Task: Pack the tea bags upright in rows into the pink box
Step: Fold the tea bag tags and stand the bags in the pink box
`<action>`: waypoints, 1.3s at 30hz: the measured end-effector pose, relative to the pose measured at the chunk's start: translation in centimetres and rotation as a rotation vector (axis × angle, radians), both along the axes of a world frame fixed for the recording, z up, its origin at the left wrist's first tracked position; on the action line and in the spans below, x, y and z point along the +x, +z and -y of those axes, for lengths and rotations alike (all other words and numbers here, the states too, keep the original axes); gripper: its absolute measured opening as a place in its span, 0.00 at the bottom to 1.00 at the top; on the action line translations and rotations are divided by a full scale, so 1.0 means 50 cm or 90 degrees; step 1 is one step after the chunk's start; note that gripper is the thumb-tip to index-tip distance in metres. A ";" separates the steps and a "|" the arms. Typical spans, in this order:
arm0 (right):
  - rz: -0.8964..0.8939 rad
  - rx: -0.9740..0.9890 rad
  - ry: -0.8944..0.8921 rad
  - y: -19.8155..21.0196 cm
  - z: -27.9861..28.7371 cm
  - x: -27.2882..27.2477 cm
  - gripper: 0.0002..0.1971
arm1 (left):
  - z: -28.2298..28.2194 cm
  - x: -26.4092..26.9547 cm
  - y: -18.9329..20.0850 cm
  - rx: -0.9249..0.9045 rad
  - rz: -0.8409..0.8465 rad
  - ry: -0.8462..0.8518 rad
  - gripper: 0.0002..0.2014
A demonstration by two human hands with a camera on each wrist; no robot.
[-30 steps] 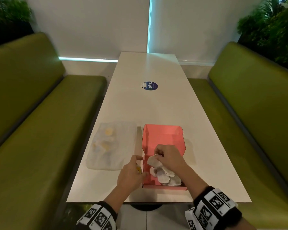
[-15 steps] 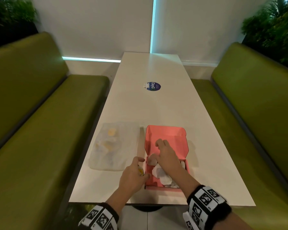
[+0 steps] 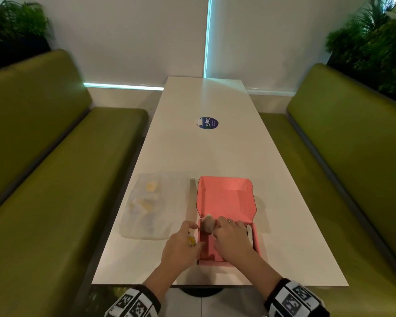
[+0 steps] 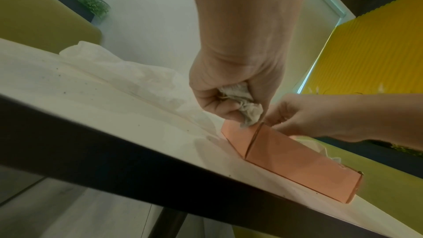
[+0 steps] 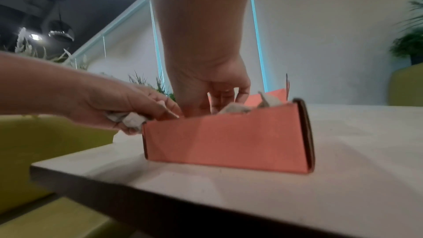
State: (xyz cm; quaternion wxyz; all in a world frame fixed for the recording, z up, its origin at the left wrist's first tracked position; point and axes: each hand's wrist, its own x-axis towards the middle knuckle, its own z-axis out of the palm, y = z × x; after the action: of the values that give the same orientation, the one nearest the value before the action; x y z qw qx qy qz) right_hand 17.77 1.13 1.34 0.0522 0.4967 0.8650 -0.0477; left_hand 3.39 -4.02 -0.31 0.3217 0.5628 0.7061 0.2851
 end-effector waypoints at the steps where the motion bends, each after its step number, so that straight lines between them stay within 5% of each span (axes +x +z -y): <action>1: -0.031 -0.005 -0.007 0.007 -0.002 0.006 0.15 | 0.000 0.000 0.000 0.013 -0.001 -0.005 0.17; 4: -0.168 -0.055 -0.065 0.036 -0.014 0.028 0.14 | -0.003 -0.001 -0.001 0.068 0.008 -0.007 0.14; 9: -0.362 -0.287 -0.115 0.093 -0.025 0.061 0.10 | -0.010 -0.001 0.003 0.122 0.061 -0.108 0.26; 12: -0.413 -0.382 -0.115 0.110 -0.023 0.073 0.11 | -0.014 0.003 0.010 0.132 0.067 -0.140 0.15; 15: -0.437 -0.352 -0.107 0.113 -0.021 0.075 0.05 | -0.013 0.007 0.016 0.098 0.063 -0.123 0.01; 26: -0.338 -0.108 -0.120 0.101 -0.033 0.074 0.08 | -0.018 -0.008 0.026 0.130 0.077 0.003 0.05; 34: -0.493 -0.169 -0.194 0.129 -0.044 0.088 0.09 | -0.045 -0.012 0.039 0.066 -0.059 -0.012 0.09; 39: -0.539 -0.264 -0.153 0.154 -0.034 0.094 0.10 | -0.063 0.016 0.057 0.148 0.074 -0.150 0.16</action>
State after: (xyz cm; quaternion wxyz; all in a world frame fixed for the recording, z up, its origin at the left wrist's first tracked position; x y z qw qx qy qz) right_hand 22.48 2.84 9.03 -0.2126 0.5091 0.7191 -0.4225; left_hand 4.19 -0.85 2.56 0.3254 0.6576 0.5779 0.3574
